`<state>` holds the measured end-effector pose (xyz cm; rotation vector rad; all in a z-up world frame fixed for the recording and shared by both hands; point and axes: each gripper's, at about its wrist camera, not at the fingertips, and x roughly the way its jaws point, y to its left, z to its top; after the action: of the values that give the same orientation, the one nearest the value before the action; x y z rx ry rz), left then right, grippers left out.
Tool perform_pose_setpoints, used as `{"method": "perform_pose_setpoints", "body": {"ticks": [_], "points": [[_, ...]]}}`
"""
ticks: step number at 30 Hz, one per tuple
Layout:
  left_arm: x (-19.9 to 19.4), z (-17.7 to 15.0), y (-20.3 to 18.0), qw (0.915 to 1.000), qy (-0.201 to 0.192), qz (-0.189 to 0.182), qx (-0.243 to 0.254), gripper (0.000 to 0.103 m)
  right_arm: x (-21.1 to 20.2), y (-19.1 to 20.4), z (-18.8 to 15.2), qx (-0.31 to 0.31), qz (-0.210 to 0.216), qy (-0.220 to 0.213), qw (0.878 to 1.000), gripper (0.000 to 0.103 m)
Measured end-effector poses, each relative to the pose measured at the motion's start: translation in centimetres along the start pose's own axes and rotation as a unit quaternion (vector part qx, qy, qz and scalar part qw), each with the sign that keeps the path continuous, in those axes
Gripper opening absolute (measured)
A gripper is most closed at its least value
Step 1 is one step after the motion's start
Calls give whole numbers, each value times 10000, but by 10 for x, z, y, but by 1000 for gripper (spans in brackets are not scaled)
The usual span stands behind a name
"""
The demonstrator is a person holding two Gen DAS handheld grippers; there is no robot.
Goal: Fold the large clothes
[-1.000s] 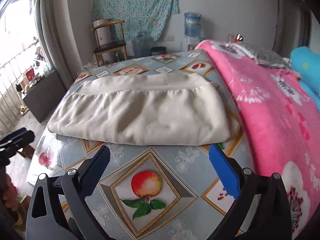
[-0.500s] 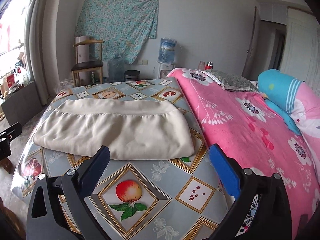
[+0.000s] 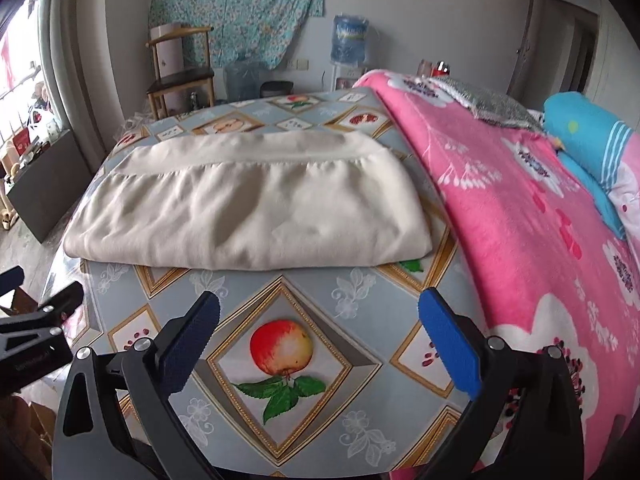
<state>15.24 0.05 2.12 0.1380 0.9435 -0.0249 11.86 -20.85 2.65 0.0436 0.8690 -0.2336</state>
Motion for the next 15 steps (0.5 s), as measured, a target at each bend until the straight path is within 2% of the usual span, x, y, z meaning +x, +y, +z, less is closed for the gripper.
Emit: {"method": "perform_pose_setpoints", "body": {"ticks": [7, 15], "points": [[9, 0, -4, 9997, 202, -111, -8, 96, 11, 9, -5, -37, 81, 343, 9994, 97], [14, 3, -5, 9991, 332, -267, -51, 96, 14, 11, -6, -65, 10, 457, 9989, 97]]}}
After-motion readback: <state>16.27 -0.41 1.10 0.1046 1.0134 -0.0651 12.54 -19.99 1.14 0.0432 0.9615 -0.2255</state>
